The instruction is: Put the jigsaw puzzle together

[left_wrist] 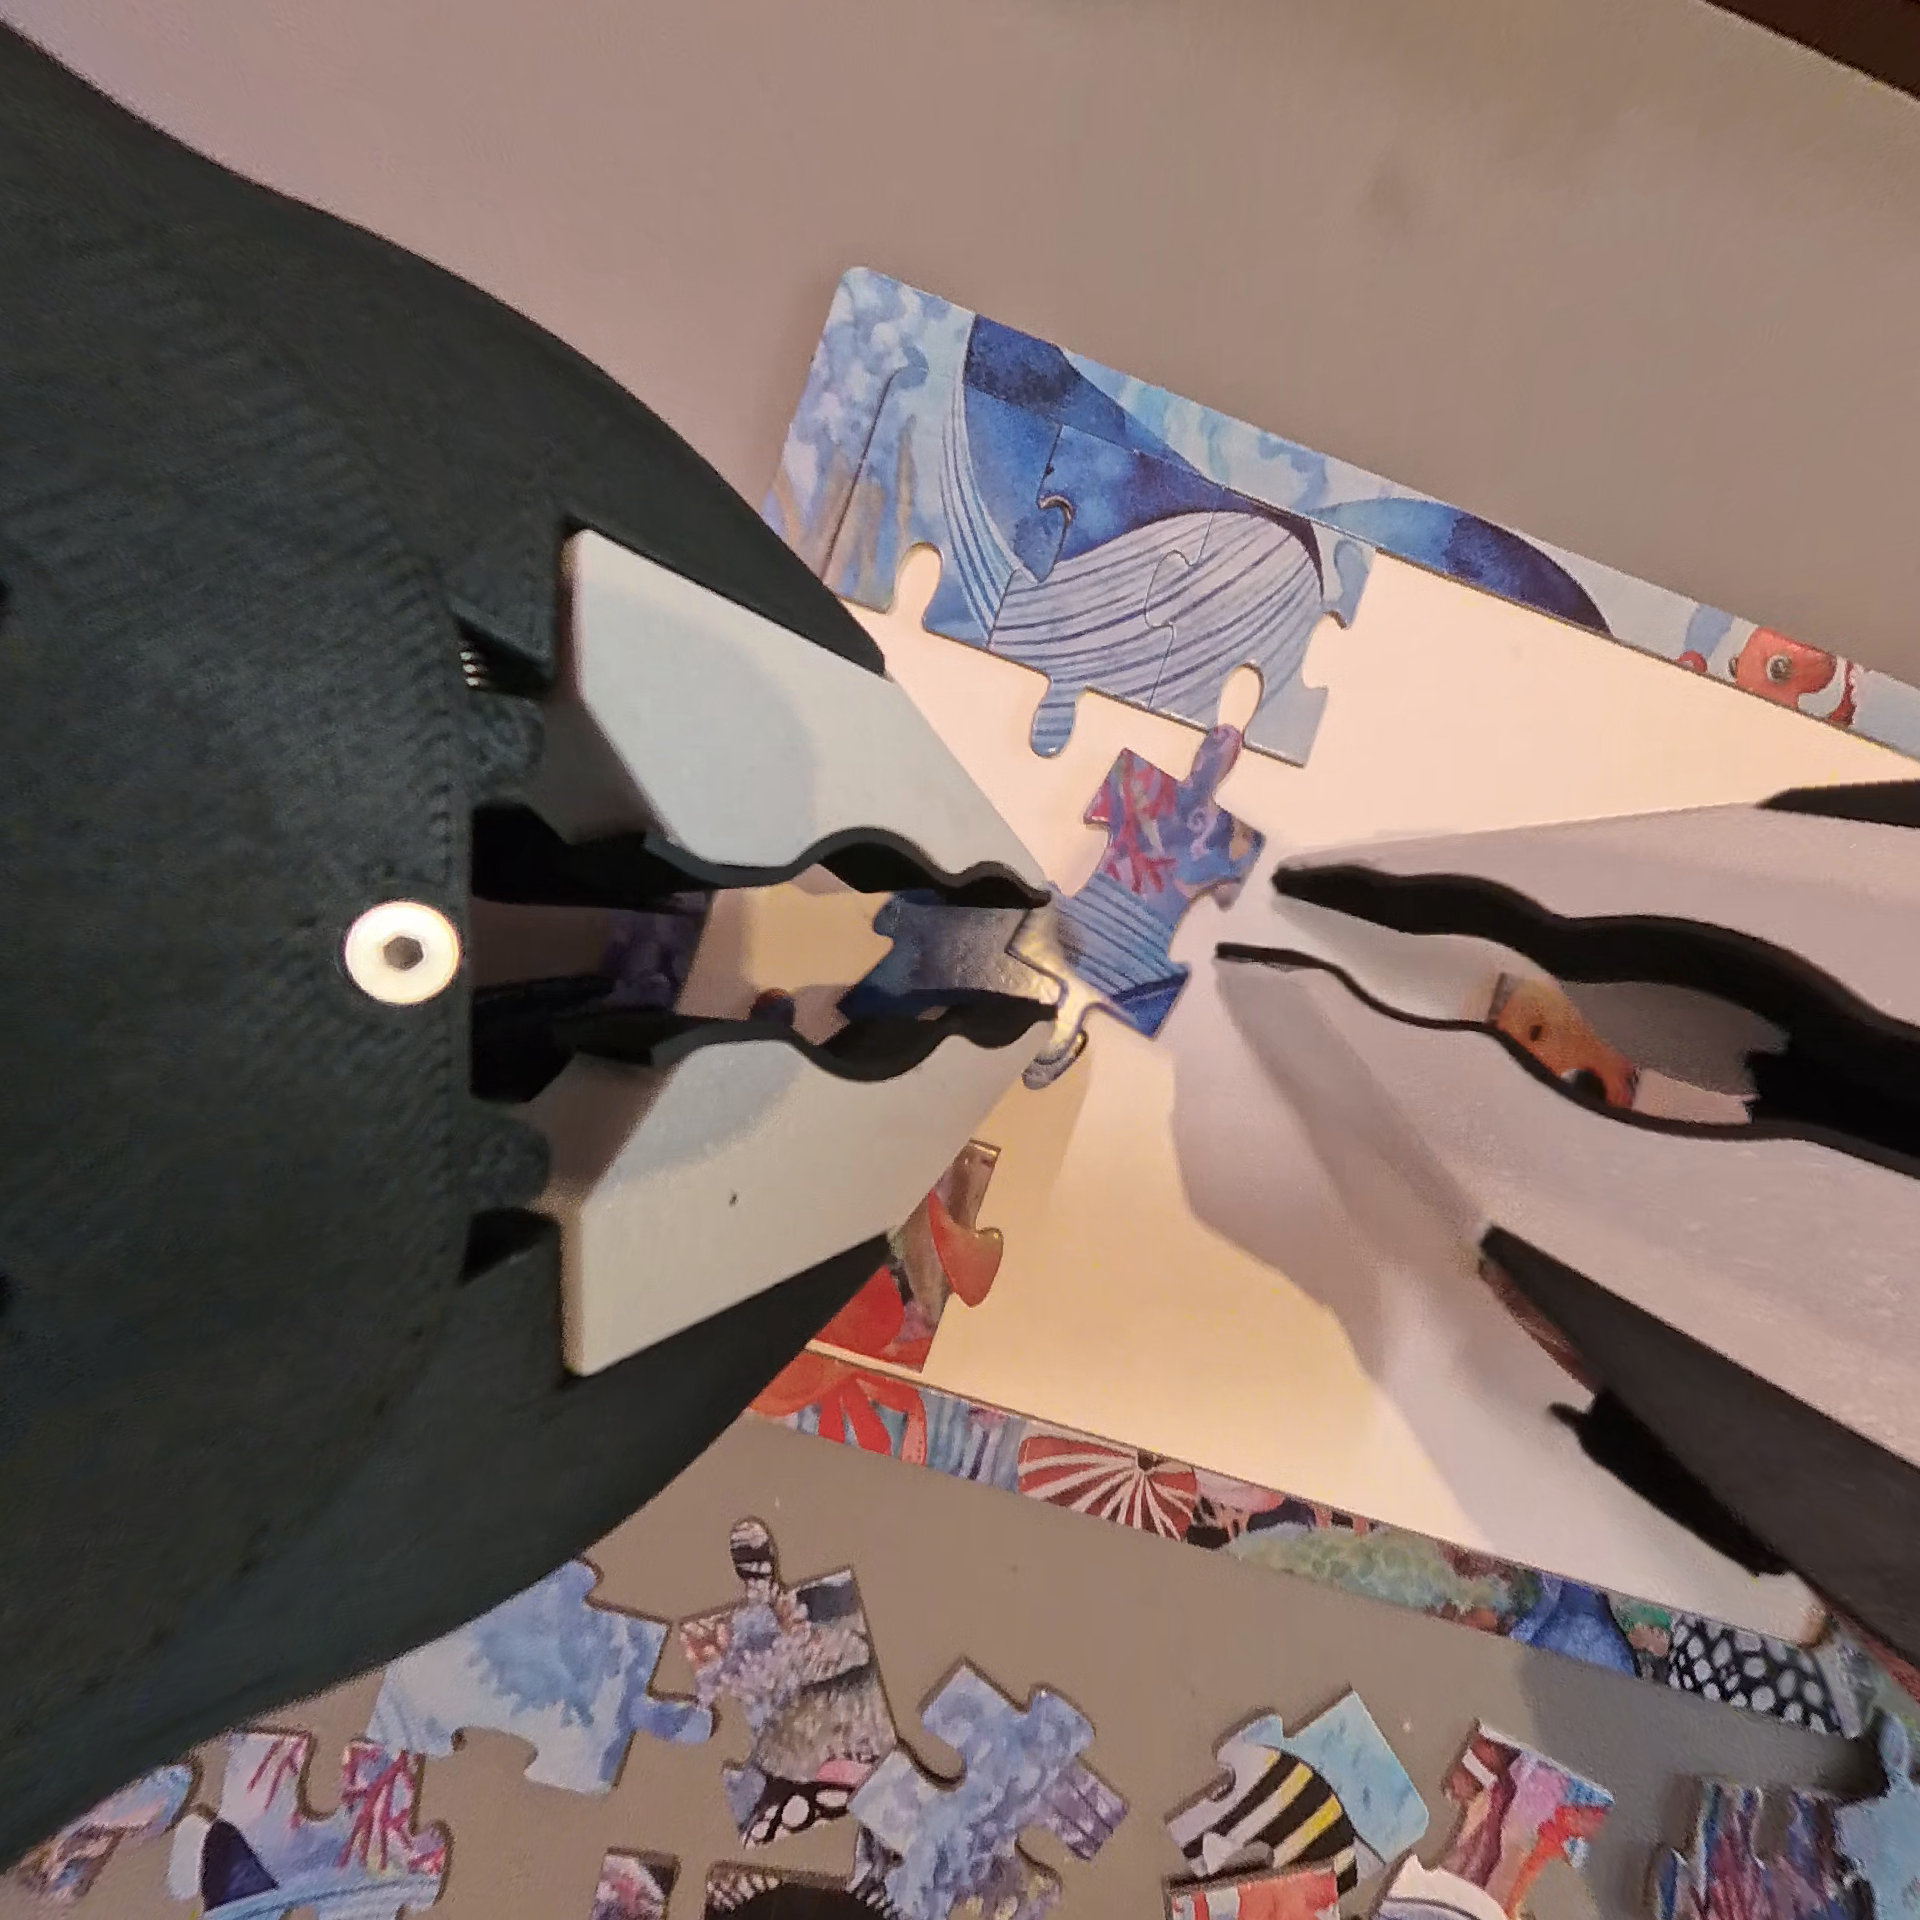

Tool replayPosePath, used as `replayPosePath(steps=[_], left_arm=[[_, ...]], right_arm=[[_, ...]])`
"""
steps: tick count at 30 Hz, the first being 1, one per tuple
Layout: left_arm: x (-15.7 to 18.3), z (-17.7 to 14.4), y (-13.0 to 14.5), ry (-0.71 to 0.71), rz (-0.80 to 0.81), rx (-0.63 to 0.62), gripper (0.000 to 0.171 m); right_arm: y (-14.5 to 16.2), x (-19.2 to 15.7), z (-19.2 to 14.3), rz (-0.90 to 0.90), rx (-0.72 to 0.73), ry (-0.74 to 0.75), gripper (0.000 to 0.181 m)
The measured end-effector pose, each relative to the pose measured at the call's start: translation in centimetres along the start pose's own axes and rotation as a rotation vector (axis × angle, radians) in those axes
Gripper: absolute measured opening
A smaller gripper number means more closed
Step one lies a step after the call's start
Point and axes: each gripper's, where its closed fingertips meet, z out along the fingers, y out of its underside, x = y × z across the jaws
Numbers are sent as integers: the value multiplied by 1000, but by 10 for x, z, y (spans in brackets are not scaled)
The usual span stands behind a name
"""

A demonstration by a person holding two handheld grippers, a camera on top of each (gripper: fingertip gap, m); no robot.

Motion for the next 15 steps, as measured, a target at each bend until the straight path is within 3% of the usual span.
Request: replayPosePath(steps=[4,15], left_arm=[[-1,1,4,1,2,0,17],[-6,1,5,-15,48,-37,12]], right_arm=[[-7,13,2,-30,23,31,25],[6,1,2,9,-44,-71,6]])
